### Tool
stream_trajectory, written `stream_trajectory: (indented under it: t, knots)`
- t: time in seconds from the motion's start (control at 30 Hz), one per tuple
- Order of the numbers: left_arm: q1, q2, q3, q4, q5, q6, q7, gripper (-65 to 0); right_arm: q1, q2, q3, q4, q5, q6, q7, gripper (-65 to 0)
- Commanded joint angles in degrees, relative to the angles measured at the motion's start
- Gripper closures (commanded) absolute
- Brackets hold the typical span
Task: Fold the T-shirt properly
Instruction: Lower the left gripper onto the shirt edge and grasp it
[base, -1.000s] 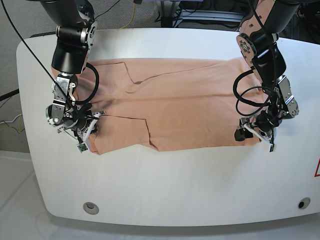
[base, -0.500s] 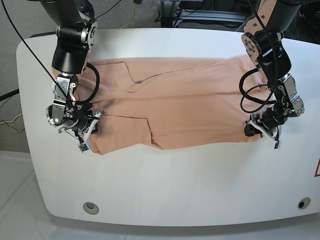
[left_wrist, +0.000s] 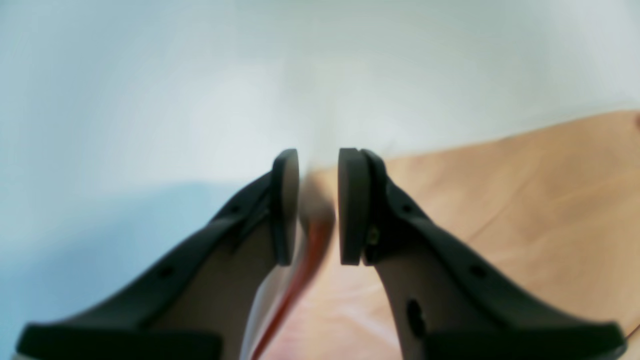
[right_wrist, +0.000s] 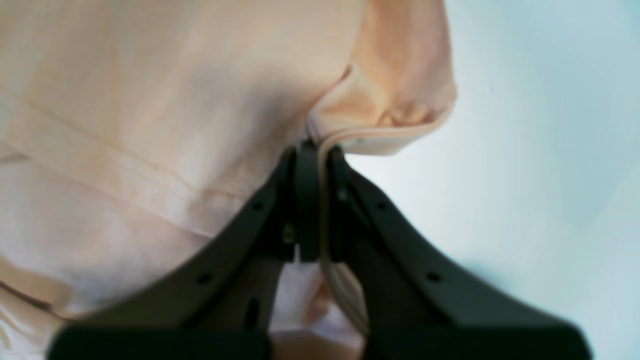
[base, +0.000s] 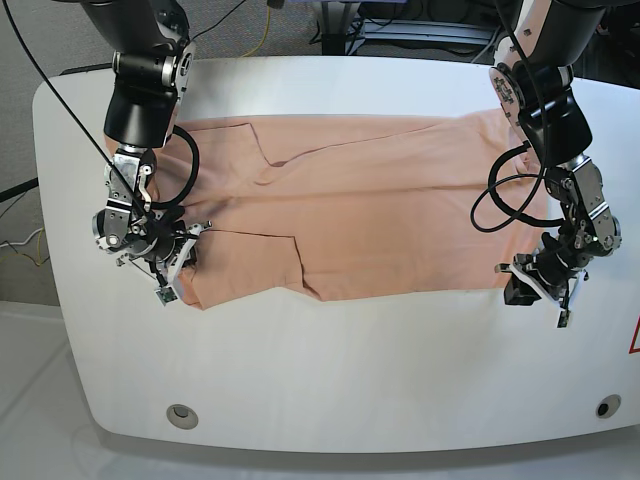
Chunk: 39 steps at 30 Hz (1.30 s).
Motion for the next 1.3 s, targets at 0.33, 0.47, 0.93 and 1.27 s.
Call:
stream_trajectory:
  t: [0.33, 0.47, 0.93, 1.27]
  knots:
    - [-1.3, 0.3, 2.9, 1.5, -0.8, -0.2, -1.0, -11.5, -0.6, -0.8, 0.1, 8.2, 0.0, -0.3, 0.5, 0.0]
    - [-1.3, 0.3, 3.9, 1.5, -0.8, -0.2, -1.0, -11.7, -0.8, -0.9, 0.2, 9.0, 0.0, -0.3, -0.5, 0.0]
    - [4.0, -2.2, 8.0, 7.4, 1.9, 0.0, -1.0, -28.7, -1.8, -0.9, 0.2, 9.1, 0.1, -0.3, -1.5, 0.0]
    - [9.8, -2.2, 8.1, 17.8, 6.5, 5.5, -3.6, -49.7, -1.9, -0.9, 0.1, 9.1, 0.2, -0.3, -1.5, 0.0]
